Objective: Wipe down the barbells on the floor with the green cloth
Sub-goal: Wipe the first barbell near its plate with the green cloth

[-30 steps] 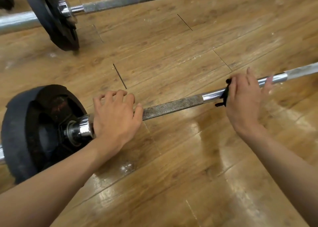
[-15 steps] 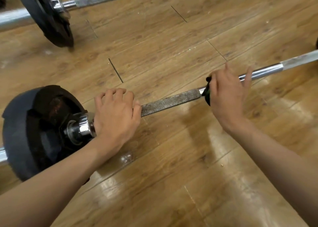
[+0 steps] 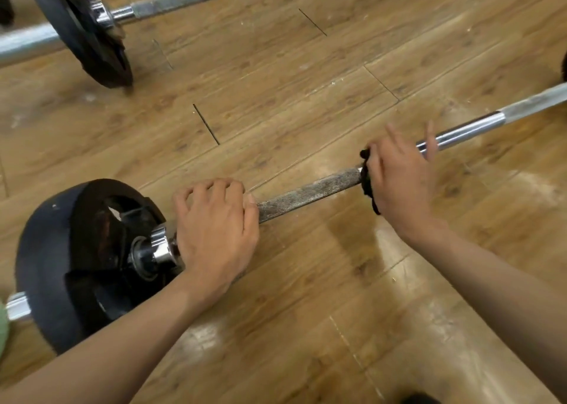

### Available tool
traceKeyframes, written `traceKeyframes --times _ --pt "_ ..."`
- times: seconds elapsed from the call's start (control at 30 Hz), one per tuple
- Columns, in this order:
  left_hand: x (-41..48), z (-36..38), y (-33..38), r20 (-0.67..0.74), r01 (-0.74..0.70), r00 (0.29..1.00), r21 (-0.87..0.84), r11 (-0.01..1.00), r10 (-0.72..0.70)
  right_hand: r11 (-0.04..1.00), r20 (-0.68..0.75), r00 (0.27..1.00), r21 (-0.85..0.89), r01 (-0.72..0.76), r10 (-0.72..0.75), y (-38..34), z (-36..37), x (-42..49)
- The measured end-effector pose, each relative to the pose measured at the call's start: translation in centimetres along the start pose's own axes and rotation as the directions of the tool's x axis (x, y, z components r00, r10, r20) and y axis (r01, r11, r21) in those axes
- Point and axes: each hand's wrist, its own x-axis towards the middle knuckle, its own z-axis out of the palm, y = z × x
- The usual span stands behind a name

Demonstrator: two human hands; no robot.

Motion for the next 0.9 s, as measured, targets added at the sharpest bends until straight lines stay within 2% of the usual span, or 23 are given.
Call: traceKeyframes --times 0.03,0.1,0.23,0.3,0.37,0.43,0.5,0.57,0.63,0.7,0.8,0.9 --pt "-0.4 0.0 0.2 -0.006 0.001 1.000 0.009 1.000 -0.001 0.997 -0.025 0.998 0.041 -0.060 0.061 -0.7 -0.1 -0.2" --pt "-1.1 0.0 0.4 -0.011 -0.002 1.000 0.024 1.000 0.002 0.993 -0.053 0.996 0.101 -0.059 0.065 -4.4 0.5 -1.5" --pt "-2.2 0.1 0.8 -0.017 0.009 1.000 -0.007 1.000 -0.009 0.942 -0.053 0.974 0.246 0.227 -0.221 -13.3 2.5 -5.3" --pt "-2.7 0.1 0.8 -0.020 0.033 0.999 -0.061 0.998 -0.034 0.892 -0.065 0.922 0.238 0.385 -0.381 -12.9 2.4 -5.3" --pt "-3.0 0.0 0.7 -0.016 0.054 0.998 -0.122 0.991 -0.057 0.887 -0.085 0.893 0.107 0.449 -0.442 -9.0 1.5 -4.2" --pt "-3.2 0.0 0.8 -0.014 0.071 0.997 -0.151 0.986 -0.074 0.934 -0.105 0.929 0.004 0.358 -0.355 -4.3 0.5 -3.4" --pt "-3.4 -0.1 0.9 -0.013 0.074 0.997 -0.141 0.987 -0.077 0.982 -0.072 0.979 -0.015 0.188 -0.189 -1.1 -0.4 -2.8" --pt "-3.6 0.0 1.1 -0.005 0.063 0.998 -0.152 0.986 -0.065 1.000 -0.050 0.999 0.000 -0.011 0.011 -1.3 -0.9 -2.9" --pt "-3.8 -0.1 1.2 -0.004 0.069 0.997 -0.183 0.981 -0.071 0.998 -0.018 0.998 0.001 -0.062 0.062 -4.8 -0.4 -3.5" --pt "-4.0 -0.3 1.4 -0.009 0.071 0.997 -0.211 0.975 -0.074 0.996 0.011 0.997 0.060 0.071 -0.071 -10.0 0.7 -5.0" --pt "-4.4 -0.6 1.4 -0.017 0.086 0.995 -0.262 0.961 -0.094 0.931 0.007 0.957 0.234 0.280 -0.289 -15.3 1.8 -6.5" --pt "-4.6 -0.9 1.3 0.021 0.118 0.993 -0.310 0.943 -0.118 0.887 0.004 0.895 0.134 0.441 -0.446 -11.2 1.2 -5.4"
